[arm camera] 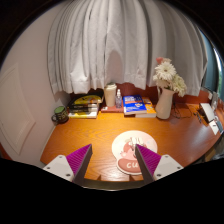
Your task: Arrange mouse
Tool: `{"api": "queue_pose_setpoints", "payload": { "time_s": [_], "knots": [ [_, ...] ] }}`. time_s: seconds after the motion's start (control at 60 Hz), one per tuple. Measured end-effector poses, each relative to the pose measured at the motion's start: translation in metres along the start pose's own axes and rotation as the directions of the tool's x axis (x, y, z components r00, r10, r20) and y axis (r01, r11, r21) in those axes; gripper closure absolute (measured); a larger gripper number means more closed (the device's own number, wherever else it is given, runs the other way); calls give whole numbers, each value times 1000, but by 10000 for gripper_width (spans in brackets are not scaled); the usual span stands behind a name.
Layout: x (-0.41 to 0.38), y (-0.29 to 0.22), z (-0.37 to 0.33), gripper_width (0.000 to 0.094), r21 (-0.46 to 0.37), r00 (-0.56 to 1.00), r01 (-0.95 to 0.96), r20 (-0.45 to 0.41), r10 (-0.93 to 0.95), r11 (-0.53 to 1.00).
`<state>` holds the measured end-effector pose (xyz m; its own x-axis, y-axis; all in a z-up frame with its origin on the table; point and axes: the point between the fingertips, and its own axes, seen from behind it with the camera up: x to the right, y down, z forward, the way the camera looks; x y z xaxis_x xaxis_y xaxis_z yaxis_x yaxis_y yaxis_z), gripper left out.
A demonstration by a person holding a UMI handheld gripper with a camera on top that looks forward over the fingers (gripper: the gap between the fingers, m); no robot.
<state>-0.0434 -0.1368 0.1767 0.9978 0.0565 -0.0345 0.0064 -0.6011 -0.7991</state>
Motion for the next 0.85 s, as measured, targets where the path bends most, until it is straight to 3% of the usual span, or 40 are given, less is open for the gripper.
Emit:
{"api": "queue_pose_setpoints", "payload": {
  "time_s": [0.333, 0.85],
  "knots": [
    [-38, 19, -77, 71, 40, 1000, 26, 6, -26, 999],
    [-52, 27, -89, 73, 40, 999, 40, -4, -40, 998]
  ]
}}
